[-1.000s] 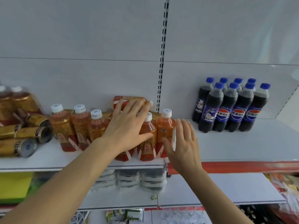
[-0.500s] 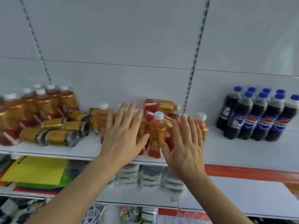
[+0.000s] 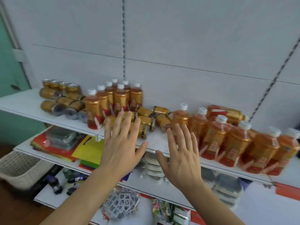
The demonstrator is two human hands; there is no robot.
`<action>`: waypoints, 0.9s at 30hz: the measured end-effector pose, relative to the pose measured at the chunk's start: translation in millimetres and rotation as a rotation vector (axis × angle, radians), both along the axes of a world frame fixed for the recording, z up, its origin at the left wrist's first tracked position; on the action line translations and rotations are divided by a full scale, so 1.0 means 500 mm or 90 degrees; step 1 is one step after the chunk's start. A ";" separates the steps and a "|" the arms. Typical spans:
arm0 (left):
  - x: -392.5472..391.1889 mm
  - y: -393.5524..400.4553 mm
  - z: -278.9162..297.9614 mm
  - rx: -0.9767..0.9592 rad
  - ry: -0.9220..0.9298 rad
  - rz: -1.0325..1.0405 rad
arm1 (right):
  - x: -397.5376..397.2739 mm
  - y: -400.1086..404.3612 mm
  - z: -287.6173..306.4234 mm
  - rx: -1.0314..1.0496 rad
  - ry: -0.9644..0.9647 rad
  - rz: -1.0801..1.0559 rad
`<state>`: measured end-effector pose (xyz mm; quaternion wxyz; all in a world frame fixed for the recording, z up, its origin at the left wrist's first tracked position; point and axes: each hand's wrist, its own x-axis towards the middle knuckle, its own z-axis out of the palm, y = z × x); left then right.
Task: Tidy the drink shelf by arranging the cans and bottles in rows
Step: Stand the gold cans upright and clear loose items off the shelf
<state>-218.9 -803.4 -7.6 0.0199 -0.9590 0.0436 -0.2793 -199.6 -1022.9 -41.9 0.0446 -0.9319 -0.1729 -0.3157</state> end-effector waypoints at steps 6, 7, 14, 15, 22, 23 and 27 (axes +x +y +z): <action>0.011 0.156 -0.016 -0.045 0.006 0.077 | 0.056 0.170 -0.002 -0.033 0.020 0.057; 0.018 0.182 -0.021 -0.047 0.011 0.087 | 0.069 0.197 -0.004 -0.035 0.020 0.065; 0.097 0.346 -0.033 -0.030 0.028 0.146 | 0.188 0.381 -0.011 -0.005 0.018 0.101; 0.113 0.367 -0.029 -0.022 0.031 0.147 | 0.204 0.405 -0.006 0.003 0.022 0.102; 0.194 0.456 -0.018 -0.040 0.026 0.104 | 0.303 0.518 0.003 0.024 0.019 0.111; 0.200 0.457 -0.020 -0.042 0.016 0.071 | 0.308 0.524 -0.004 0.028 0.018 0.109; 0.232 0.447 -0.012 -0.059 -0.036 -0.065 | 0.324 0.517 -0.018 0.023 0.022 0.069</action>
